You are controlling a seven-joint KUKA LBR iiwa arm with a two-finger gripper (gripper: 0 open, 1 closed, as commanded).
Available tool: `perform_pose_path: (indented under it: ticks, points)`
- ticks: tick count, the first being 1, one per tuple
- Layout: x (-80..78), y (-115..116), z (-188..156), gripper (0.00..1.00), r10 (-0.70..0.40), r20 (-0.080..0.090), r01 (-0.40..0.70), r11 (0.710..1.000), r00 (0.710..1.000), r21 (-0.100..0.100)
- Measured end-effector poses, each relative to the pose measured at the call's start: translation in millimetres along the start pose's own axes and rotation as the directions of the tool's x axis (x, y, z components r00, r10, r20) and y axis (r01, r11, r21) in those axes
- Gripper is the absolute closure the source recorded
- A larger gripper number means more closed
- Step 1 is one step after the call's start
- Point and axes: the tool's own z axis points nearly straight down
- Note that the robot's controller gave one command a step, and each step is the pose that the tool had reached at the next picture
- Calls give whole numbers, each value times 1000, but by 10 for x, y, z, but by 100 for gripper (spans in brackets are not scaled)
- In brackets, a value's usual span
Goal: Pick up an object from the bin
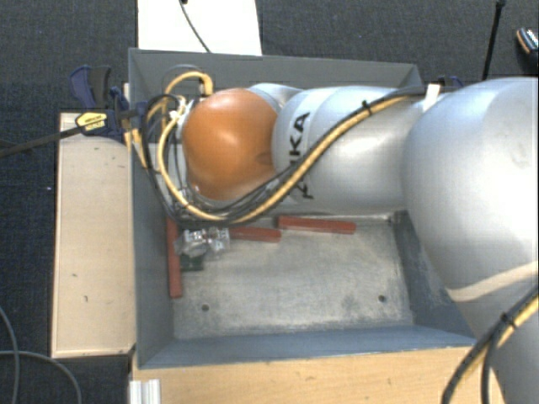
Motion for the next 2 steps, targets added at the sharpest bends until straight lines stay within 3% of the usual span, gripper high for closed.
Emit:
perform_pose_path:
  ticks: [1,2]
  points:
    - [-12,-16,-243,100,9,3,-9,1000,1000,3]
    - [-27,-40,-845,100,21,2,-21,1000,1000,4]
